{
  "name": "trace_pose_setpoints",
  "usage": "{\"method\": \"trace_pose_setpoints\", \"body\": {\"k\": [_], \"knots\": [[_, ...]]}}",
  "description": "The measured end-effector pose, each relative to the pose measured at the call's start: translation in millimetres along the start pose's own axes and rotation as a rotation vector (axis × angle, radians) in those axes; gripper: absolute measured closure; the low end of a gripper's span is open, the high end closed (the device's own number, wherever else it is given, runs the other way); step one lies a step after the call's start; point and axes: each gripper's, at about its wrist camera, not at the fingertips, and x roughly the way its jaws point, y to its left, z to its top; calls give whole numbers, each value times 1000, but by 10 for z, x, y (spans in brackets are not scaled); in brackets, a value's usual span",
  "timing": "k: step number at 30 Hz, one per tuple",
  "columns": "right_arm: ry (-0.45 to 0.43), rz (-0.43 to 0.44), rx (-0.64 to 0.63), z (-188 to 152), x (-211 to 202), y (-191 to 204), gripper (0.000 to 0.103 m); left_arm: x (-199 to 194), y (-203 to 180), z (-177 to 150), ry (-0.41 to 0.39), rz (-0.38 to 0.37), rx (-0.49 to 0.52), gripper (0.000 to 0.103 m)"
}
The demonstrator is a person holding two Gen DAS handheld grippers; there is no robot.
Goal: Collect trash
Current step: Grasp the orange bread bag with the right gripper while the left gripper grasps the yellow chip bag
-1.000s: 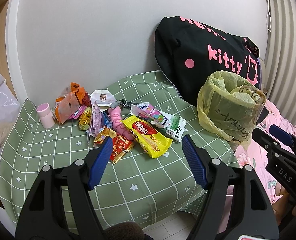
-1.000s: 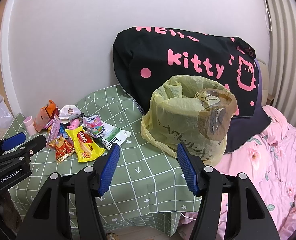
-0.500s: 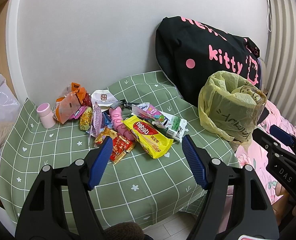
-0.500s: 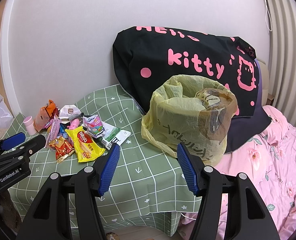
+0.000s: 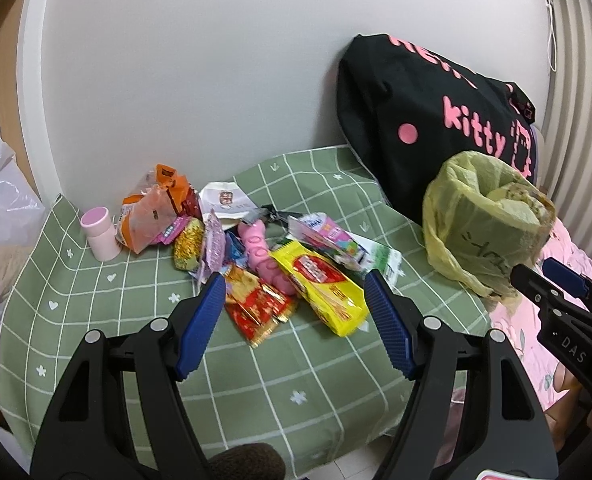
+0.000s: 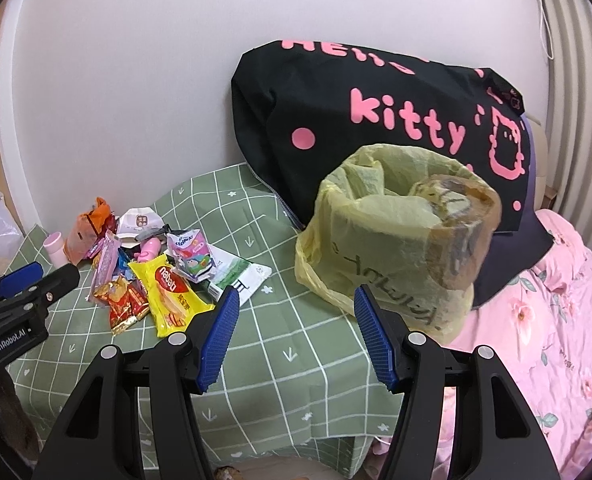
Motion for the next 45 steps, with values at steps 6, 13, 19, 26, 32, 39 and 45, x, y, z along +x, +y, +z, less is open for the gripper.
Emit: {"method": "trace_pose_setpoints", "body": {"k": [6,13,19,26,32,39,45], "knots": [[27,34,1,101,320,117,47,378,409,188,19,40,-31,35],[68,71,-25,307,819,405,47,930,1280,510,37,157,-177,35],[134,195,-89,675,1369,933,47,1217,1768,623,30,190,-257,30],[194,381,-308,931,1905,1702,47,1335,1949,535,112,163,-292,29],[230,548,-374,1101,2254,2143,47,1176,1969,448,142,203,-308,28],[267,772,-453,1228,2507,2888,47,861,2010,267,185,264,-339,28],[343,774,-575,1148,2882,3433,84,592,2181,158,172,313,-406,29]]}}
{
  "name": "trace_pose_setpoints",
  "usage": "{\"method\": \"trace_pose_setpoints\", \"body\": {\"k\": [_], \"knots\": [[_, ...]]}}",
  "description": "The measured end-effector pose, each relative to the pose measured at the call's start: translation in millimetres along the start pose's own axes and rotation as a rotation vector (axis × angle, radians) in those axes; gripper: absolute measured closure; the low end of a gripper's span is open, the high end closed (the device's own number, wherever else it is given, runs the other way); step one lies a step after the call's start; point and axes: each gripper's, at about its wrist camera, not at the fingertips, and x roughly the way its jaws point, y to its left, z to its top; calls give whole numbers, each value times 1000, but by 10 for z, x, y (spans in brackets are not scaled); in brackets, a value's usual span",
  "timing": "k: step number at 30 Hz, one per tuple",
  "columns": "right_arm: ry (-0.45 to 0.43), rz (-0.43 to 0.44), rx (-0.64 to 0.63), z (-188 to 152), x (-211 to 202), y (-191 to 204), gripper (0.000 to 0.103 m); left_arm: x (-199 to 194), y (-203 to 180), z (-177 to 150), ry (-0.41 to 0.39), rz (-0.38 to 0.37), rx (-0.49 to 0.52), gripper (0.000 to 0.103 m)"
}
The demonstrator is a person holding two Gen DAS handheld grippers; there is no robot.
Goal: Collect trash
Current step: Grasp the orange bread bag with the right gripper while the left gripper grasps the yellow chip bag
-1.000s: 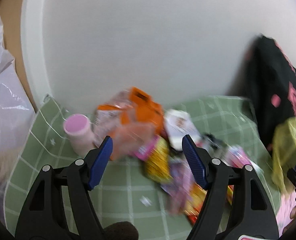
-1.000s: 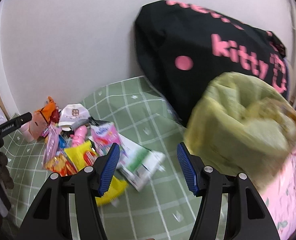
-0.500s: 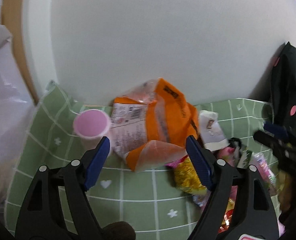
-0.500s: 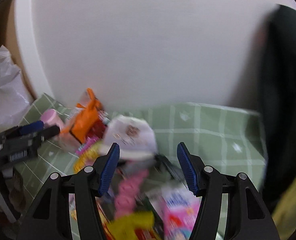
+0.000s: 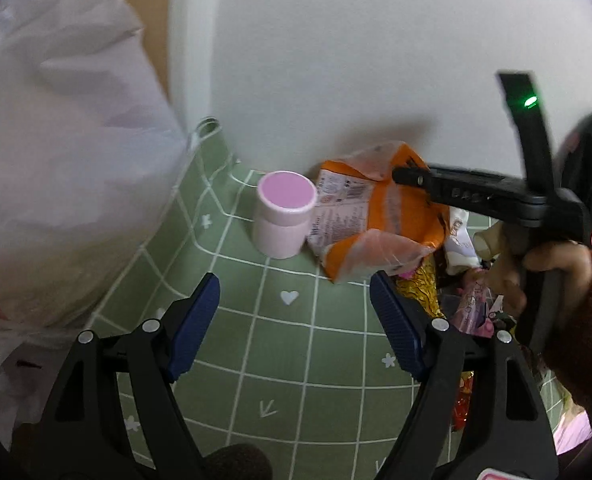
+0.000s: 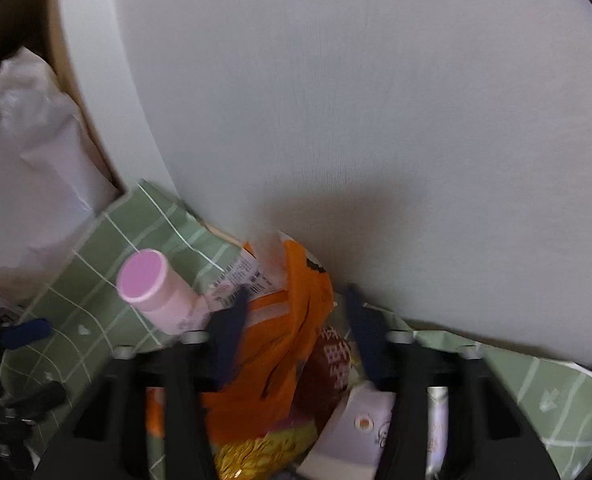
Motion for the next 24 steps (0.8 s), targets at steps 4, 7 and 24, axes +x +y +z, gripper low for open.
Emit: {"method": "trace_pose_setpoints", "body": {"k": [4,7,24], "knots": [[-11,26,-22,-47,-189,8,95,-3,39,46,-15,-11,-1,29],[-84,23,25,-144,-631,-121,97,63,26,60,-3,-52,21,29],[-146,-359,334,-1421,-1891,-858,97,1047,-445,295,177,-224,-145,51]]}}
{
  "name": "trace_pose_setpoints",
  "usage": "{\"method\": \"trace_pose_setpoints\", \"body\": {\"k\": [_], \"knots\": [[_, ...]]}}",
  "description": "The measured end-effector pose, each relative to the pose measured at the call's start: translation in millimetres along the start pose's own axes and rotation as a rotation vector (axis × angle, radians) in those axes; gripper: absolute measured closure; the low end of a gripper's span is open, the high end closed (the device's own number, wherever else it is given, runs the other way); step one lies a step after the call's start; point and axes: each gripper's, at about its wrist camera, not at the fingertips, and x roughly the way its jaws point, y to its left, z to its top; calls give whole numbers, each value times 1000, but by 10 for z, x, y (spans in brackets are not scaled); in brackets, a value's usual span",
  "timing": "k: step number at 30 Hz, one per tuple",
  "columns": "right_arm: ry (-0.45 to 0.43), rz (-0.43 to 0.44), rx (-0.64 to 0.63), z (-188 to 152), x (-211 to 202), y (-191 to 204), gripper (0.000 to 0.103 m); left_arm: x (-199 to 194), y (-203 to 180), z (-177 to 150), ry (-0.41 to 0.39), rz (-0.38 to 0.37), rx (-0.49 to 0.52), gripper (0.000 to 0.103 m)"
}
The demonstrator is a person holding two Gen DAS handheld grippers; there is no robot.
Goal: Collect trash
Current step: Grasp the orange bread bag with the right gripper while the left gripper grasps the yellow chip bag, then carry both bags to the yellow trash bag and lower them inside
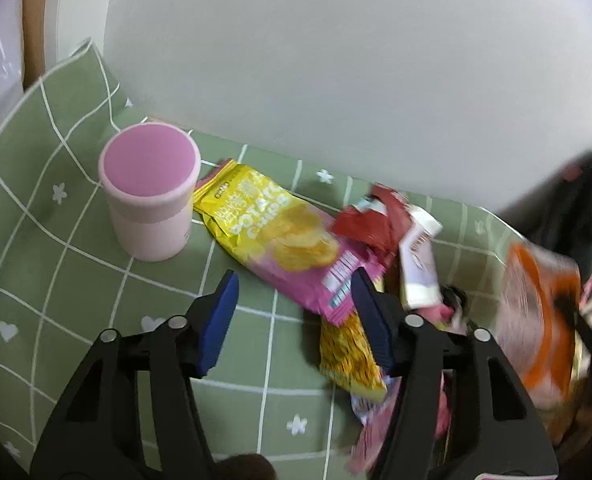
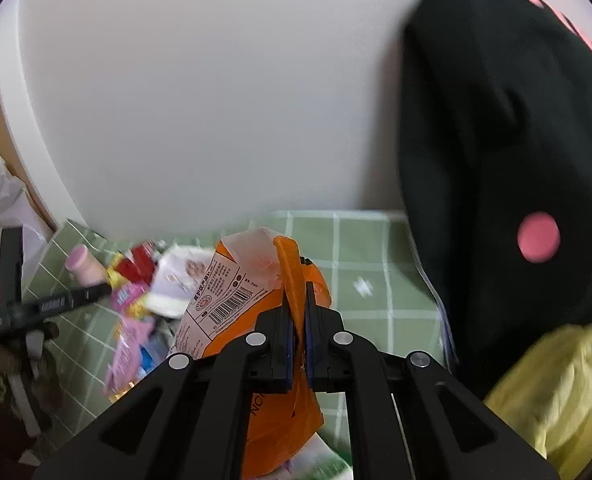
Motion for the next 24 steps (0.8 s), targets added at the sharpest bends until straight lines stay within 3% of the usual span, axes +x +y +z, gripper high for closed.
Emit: {"method": "trace_pose_setpoints", "body": {"k": [4,7,12,16,20,22,23,24], "knots": [[16,-15,27,-195,-10,-60,97,132,11,75,10,5,-53,52],[22,-19,40,-282,-59,-152,97,234,-17,138,49,-30,-71,67],[18,-19,55,-359,-97,-159,97,186,-177,178,40,-68,34,93],[4,-13,62,-346,-157,-195,97,98,-238,152,27,-72,95,101],[-7,-8,62,-331,-210,-216,97,21,-192,126,-3,-75,99,99],[-8,-6,61,-332,-218,-217,97,-4,-112,61,-33,-55,62,82],[-7,-6,60,-341,-216,-214,97,-1,-64,41,-44,-56,32,61],[-5,-5,61,-349,-213,-212,97,5,2,21,-48,-65,1,55]]}}
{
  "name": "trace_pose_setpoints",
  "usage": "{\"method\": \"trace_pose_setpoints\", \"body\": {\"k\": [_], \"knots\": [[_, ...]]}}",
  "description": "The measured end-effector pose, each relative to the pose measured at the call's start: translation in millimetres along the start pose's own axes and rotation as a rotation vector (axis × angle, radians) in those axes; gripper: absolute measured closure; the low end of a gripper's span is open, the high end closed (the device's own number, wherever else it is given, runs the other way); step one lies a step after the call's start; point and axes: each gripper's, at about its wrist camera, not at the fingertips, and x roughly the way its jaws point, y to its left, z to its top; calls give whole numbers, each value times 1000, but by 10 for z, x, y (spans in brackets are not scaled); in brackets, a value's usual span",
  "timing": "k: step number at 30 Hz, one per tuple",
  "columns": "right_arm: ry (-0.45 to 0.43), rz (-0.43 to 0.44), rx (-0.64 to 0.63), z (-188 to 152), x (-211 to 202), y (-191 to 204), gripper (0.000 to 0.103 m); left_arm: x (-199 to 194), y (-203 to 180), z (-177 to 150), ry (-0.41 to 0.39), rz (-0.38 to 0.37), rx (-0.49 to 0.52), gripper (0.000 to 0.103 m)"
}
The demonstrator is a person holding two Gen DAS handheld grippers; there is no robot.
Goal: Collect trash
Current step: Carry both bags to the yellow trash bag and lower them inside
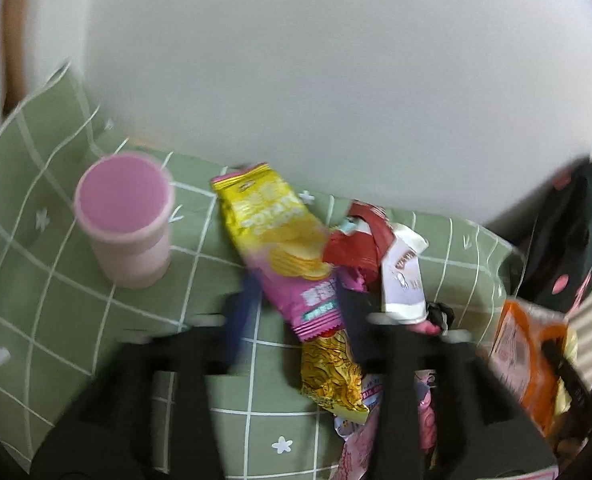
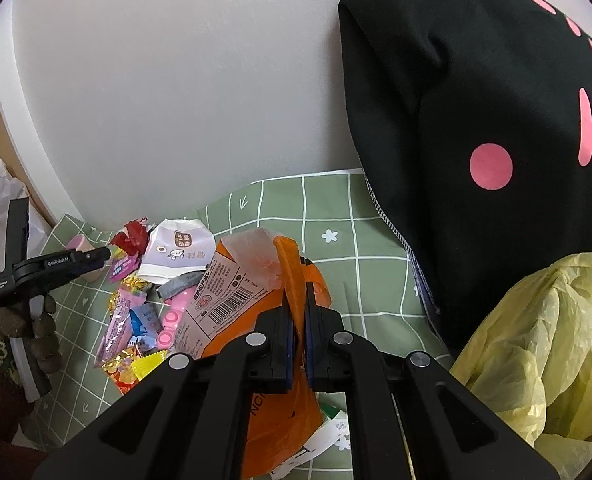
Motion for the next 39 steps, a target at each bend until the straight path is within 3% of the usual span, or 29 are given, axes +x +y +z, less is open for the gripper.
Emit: {"method": "trace_pose_setpoints", "body": {"k": [5,8,11,12,17,24,26,39], "knots": [[16,4,-13,-31,20,30,97,208,-1,41,35,17,-57,55],[20,5,-26,-43,21,58,97,430,-29,83,101,26,-115,55],[20,1,-41,-68,-4,86,97,471,-22,107,117,-3,-154,69],[19,-1,-45,-72,-13,91,97,419,-11,129,109,-11,-144,78],[0,-11,-28,-73,-80,64,97,143,-217,226,47,-12,-20,94],[-79,-52,0,41,-324,-25,97,-464,-582,383,-86,-69,149,95],[-104,-74,12,82,-423,-81,97,-537,-919,395,-116,-101,221,95],[-286,-309,61,339,-1323,-620,97,-651,-2489,182,-29,-444,623,95]]}}
